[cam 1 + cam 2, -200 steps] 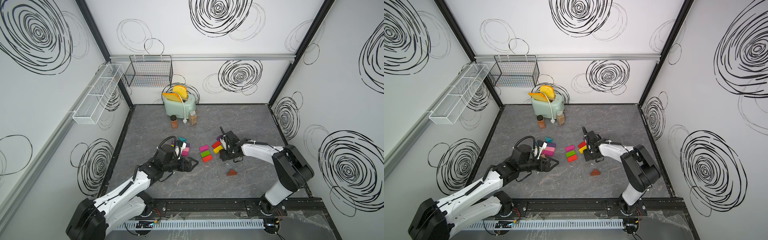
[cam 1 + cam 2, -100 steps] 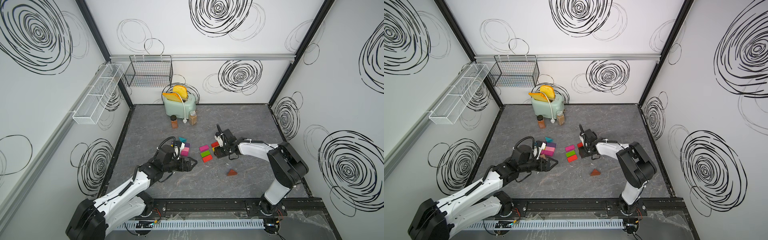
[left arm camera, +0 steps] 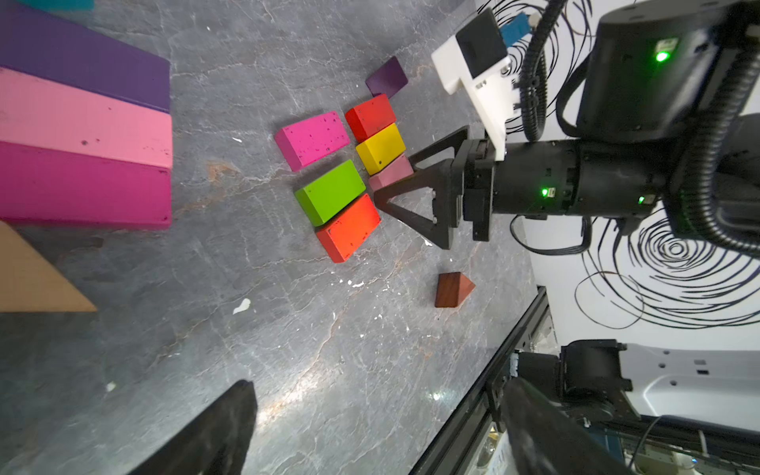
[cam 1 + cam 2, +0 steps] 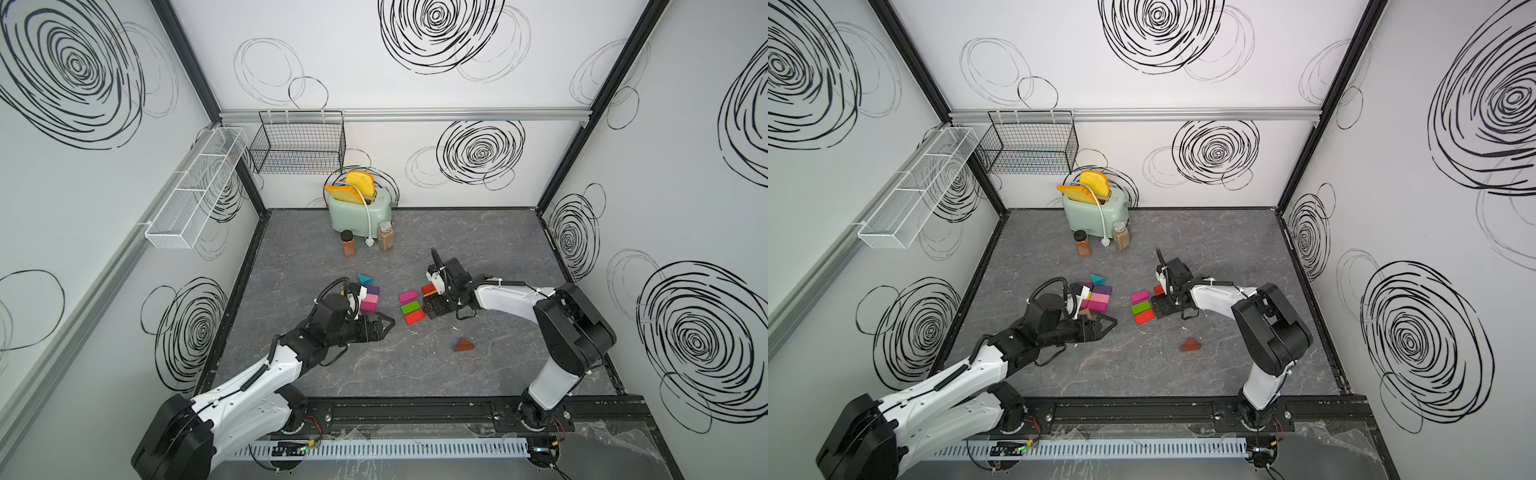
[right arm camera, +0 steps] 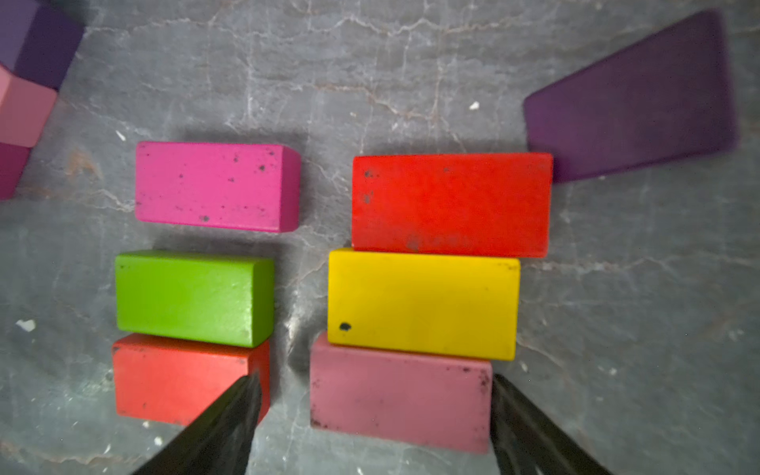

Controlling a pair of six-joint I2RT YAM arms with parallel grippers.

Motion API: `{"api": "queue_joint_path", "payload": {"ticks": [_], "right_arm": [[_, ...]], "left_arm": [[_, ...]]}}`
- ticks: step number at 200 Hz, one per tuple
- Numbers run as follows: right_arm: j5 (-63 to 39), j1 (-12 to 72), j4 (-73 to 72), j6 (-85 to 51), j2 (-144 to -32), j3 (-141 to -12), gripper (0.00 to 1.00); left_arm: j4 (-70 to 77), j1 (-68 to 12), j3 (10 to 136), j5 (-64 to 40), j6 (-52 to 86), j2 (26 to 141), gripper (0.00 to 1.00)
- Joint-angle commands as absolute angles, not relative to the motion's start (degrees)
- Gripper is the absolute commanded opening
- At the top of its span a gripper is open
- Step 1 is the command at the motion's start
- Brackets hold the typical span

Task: Assemble a piece of candy with building blocks
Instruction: Assemble the building block at the center of the board, then assemble the building blocks at the center of the board.

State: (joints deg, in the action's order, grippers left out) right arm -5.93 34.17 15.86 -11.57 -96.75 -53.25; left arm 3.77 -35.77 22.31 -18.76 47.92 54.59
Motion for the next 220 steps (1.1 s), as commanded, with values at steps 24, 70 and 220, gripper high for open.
{"api": "queue_joint_path", "payload": {"ticks": [24, 70, 220], "right_arm": [[-12.11, 28.67, 13.2, -12.81, -84.07, -48.49, 0.99], [-24.2, 16.68, 2.12, -12.81, -82.46, -44.42, 0.99], [-27.01, 15.13, -63.59, -44.27, -94.01, -18.72, 0.99]], "left_arm": [[24.72, -47.1, 13.93, 8.95, 68.42, 52.97, 0.98], [37.51, -54.49, 16.43, 21.25, 76.14, 65.5, 0.98], [18.2, -47.62, 20.19, 7.12, 68.12, 46.27, 0.98]]}}
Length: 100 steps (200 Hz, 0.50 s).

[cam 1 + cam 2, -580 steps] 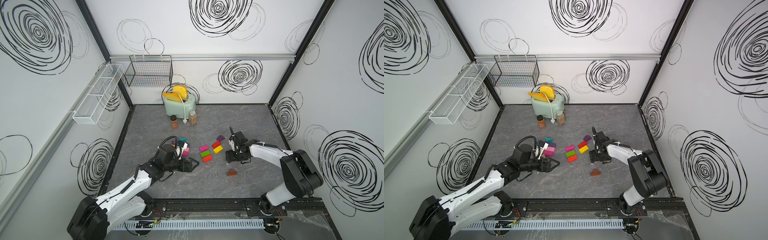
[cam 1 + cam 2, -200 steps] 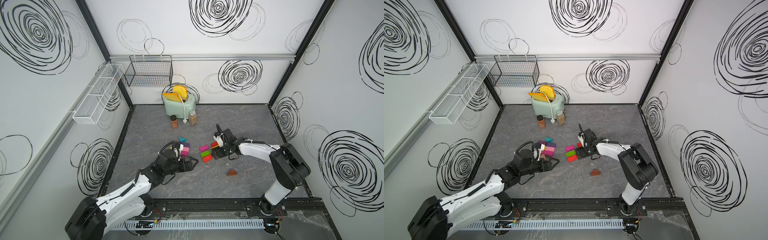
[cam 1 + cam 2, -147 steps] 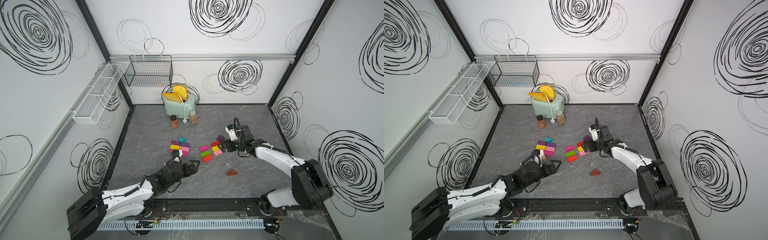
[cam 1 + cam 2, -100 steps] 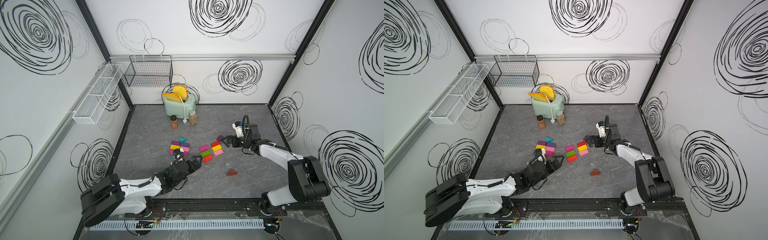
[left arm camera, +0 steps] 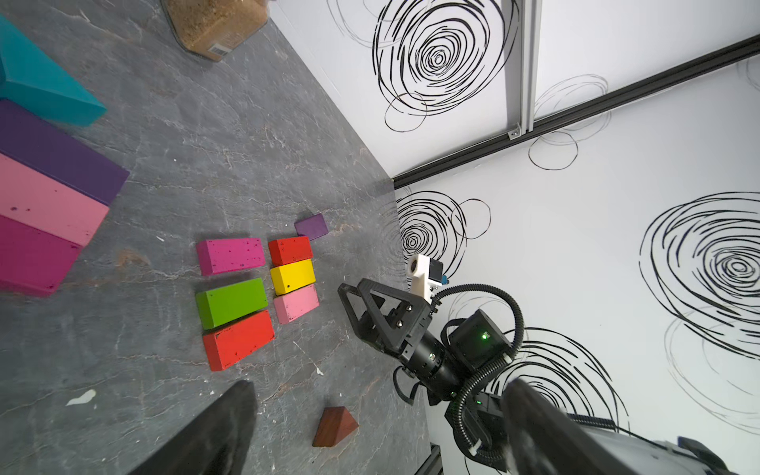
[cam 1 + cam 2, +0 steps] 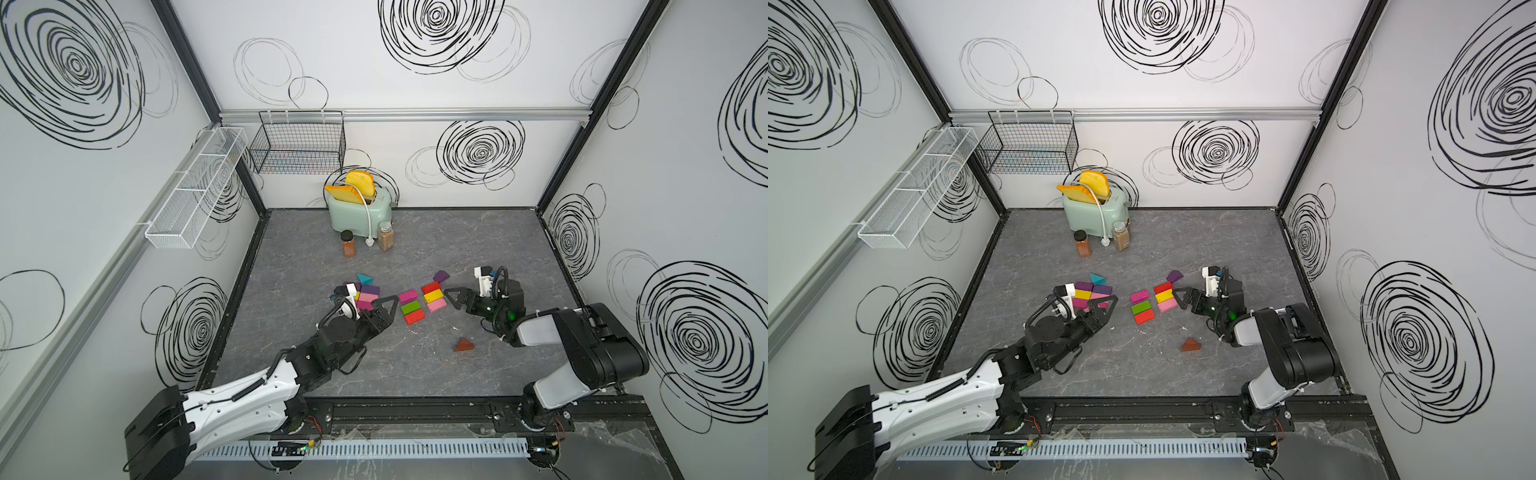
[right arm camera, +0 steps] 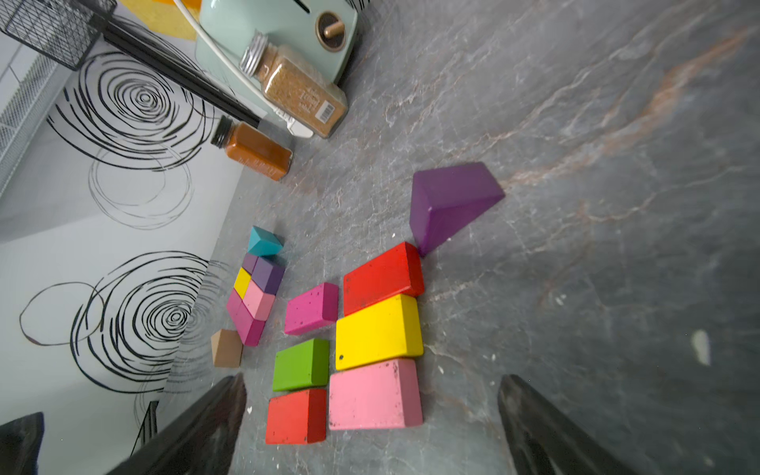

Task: Assemble a piece of candy with building blocks
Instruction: Assemble the building blocks at the center of the board.

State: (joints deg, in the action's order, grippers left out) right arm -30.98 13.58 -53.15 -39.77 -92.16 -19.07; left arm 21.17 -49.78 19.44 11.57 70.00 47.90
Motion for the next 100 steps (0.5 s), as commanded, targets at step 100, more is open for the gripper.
{"api": "queue_joint_path", "payload": {"ticks": [100], "right_arm": [[-15.87, 21.74, -62.34, -49.57, -102.35, -24.53, 0.99]], "left_arm": [[12.98, -35.12, 19.51, -5.71, 63.15, 41.51, 0.98]]}}
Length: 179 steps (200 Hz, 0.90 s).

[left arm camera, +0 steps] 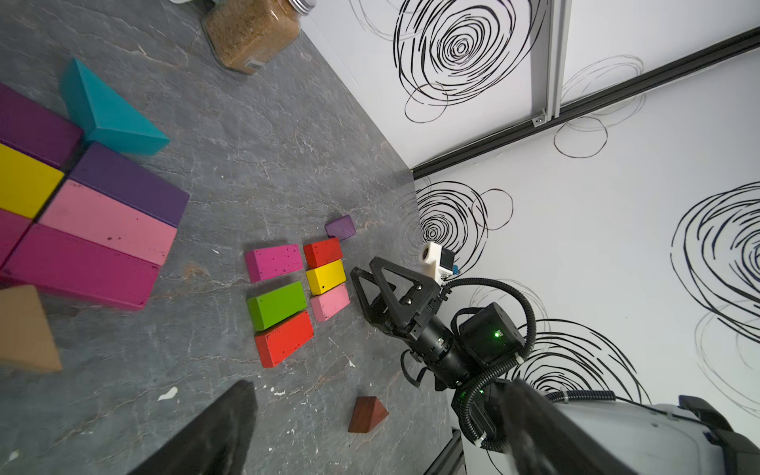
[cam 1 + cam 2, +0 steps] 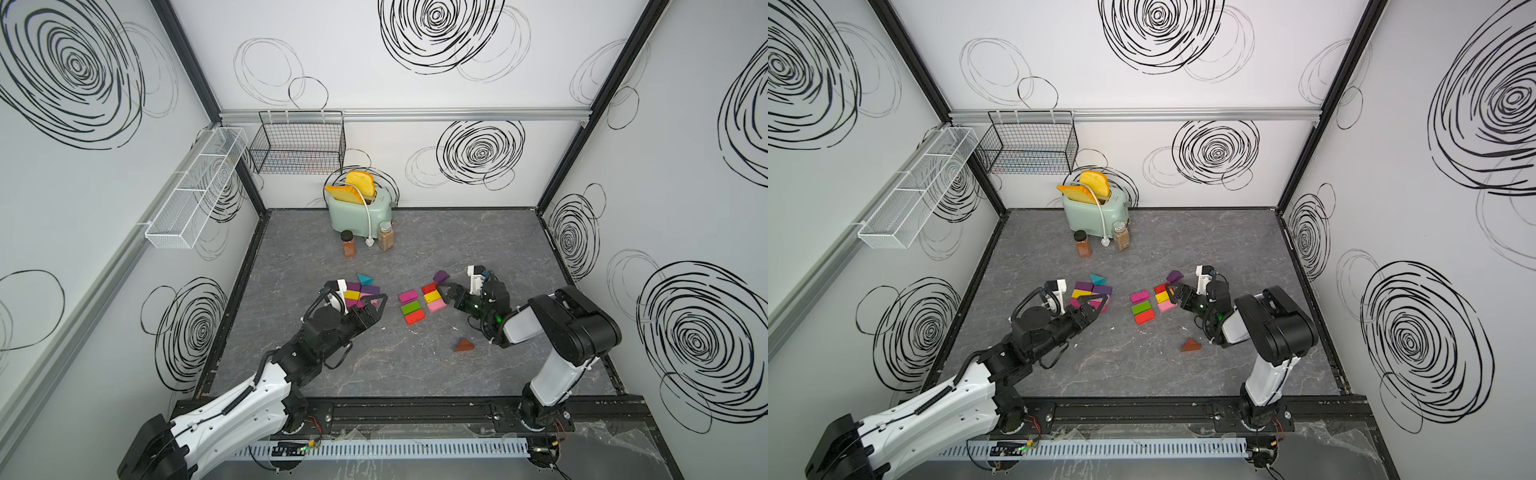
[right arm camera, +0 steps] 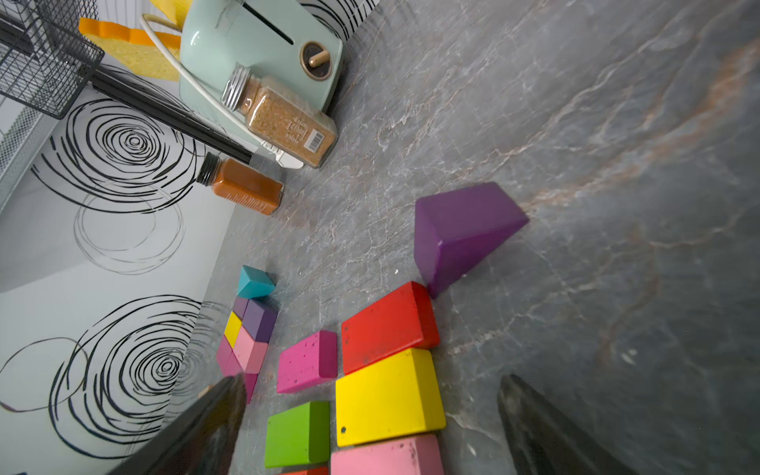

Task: Assemble a piece of candy with building blocks
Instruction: Assemble the building blocks at the center of the board.

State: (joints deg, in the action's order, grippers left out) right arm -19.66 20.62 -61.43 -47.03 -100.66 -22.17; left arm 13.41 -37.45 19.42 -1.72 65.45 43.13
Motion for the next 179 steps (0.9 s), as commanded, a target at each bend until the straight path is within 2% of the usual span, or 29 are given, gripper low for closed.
{"api": "queue_joint_path", "payload": {"ticks": [1, 95, 179], "right_arm": [[-15.8, 21.77, -62.41, -49.62, -102.46, -24.52, 0.99], [-17.31, 23.09, -73.84, -56.57, -113.69, -26.06, 0.99], [-11.4, 26.22, -58.91, -58.18, -109.07, -27.56, 0.99]], "left_arm": [[12.95, -35.0, 19.51, -5.8, 63.13, 41.45, 0.98], [13.24, -31.71, 20.24, -8.44, 62.27, 40.87, 0.98], [12.25, -31.64, 19.58, -7.28, 62.21, 39.03, 0.98]]}}
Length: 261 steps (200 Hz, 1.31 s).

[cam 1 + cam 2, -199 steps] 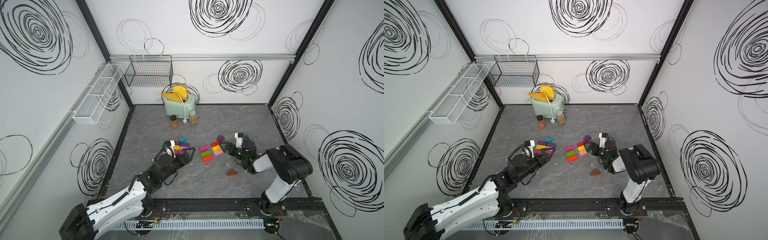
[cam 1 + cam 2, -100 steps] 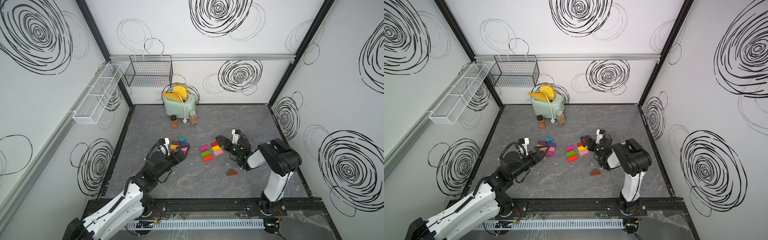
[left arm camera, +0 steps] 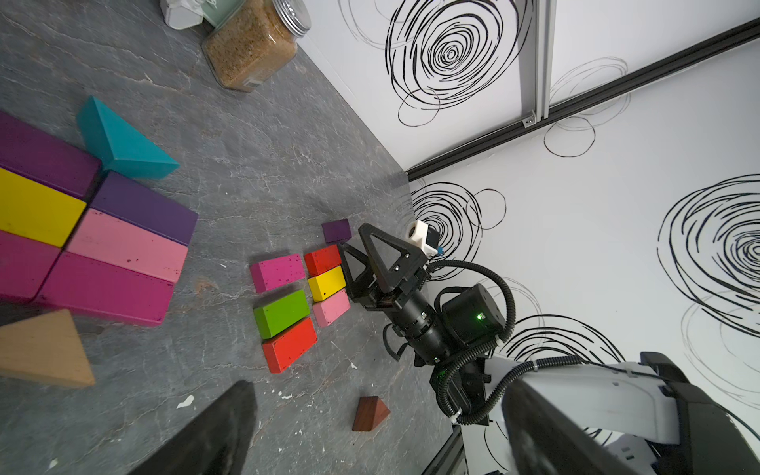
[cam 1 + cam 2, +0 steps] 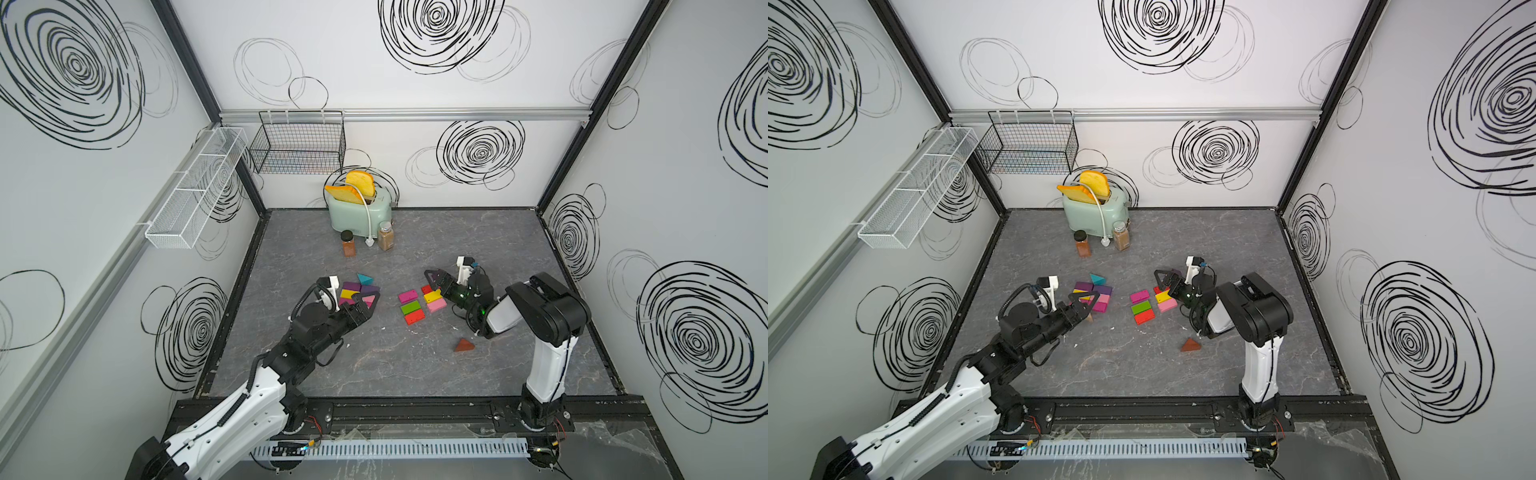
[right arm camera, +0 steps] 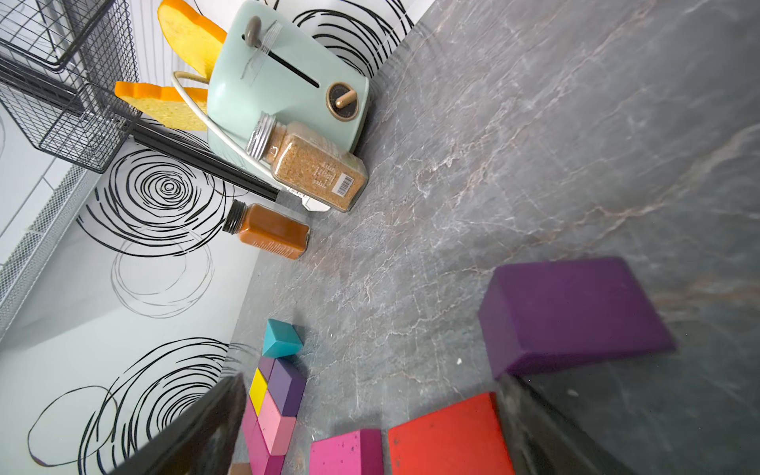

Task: Assemble a piece of candy with building blocks
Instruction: Assemble the building blocks at the center of the board.

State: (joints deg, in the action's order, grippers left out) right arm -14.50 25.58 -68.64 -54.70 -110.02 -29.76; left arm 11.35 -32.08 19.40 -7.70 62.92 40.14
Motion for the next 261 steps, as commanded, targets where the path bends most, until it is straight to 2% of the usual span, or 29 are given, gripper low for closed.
{"api": "queue_joint_path", "payload": {"ticks": [1, 31, 127, 261], "right_arm": [[-11.32, 26.25, -58.9, -58.27, -108.98, -27.45, 0.99], [-7.95, 27.3, -58.42, -60.12, -107.69, -25.67, 0.99], [-5.69, 30.08, -63.94, -65.84, -111.43, -25.99, 1.0], [-1.41, 33.72, -62.89, -68.38, -111.24, -25.2, 1.0]], "left_arm": [[12.23, -31.64, 19.59, -7.29, 62.13, 38.98, 0.98], [10.61, -31.57, 20.67, -7.26, 60.71, 38.17, 0.98], [9.69, -30.16, 21.56, -8.13, 59.6, 37.13, 0.98], [9.02, -28.92, 21.53, -9.47, 59.21, 35.99, 0.98]]}}
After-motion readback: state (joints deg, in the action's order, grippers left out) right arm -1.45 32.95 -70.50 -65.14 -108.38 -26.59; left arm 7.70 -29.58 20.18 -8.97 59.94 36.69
